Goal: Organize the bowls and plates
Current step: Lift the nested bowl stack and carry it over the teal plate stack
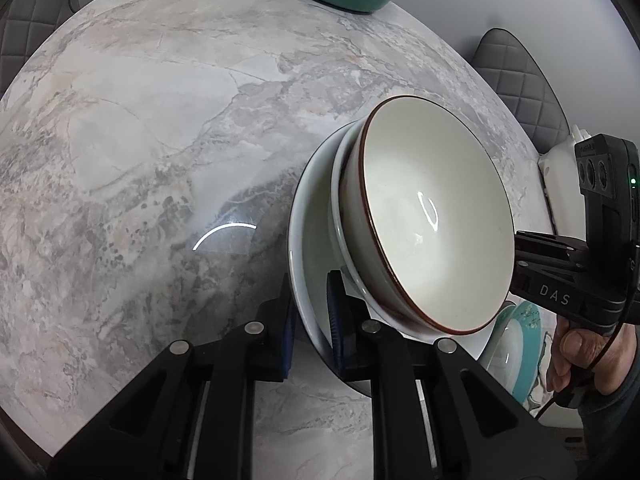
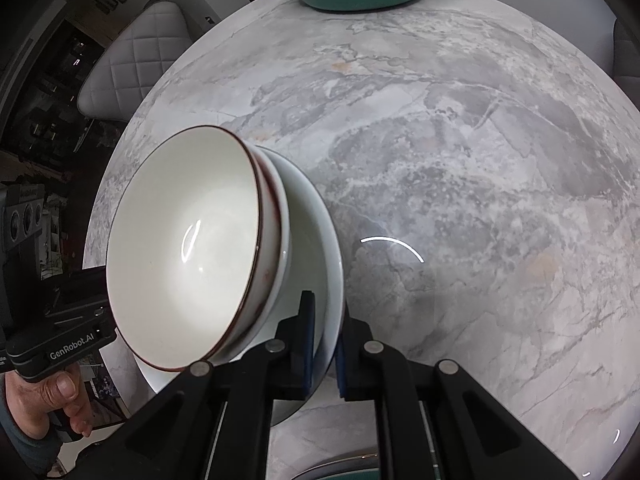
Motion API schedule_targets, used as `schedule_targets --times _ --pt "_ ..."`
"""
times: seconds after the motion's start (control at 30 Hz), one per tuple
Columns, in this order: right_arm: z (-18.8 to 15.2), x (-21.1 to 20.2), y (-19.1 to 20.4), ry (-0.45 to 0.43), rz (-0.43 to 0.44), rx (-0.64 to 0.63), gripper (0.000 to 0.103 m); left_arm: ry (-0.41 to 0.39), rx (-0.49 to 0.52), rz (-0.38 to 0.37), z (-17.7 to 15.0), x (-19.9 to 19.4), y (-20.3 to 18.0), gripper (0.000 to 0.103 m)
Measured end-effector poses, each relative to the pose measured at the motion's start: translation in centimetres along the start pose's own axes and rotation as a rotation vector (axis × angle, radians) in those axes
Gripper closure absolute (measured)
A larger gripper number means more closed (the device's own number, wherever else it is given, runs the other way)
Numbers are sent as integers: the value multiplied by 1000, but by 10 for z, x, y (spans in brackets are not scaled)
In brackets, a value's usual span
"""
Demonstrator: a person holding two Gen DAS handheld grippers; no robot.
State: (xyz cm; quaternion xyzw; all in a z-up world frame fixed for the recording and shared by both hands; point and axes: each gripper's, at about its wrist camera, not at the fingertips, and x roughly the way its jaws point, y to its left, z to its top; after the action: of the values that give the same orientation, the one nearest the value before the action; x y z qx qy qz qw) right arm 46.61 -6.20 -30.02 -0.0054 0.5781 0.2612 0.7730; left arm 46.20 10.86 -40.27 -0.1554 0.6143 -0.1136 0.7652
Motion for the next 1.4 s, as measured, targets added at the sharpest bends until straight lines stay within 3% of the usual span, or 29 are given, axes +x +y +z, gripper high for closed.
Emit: schedule_targets --times 0.47,0.97,1.4 --pt "-19 -36 -3 -74 -45 61 93 -11 97 -31 -3 -25 -23 90" --pt "-58 -96 -15 -178 -114 183 93 -1 271 -84 -7 -53 -87 90" --pt "-118 -147 -39 -218 -130 193 93 -16 317 -104 -57 -74 -156 90"
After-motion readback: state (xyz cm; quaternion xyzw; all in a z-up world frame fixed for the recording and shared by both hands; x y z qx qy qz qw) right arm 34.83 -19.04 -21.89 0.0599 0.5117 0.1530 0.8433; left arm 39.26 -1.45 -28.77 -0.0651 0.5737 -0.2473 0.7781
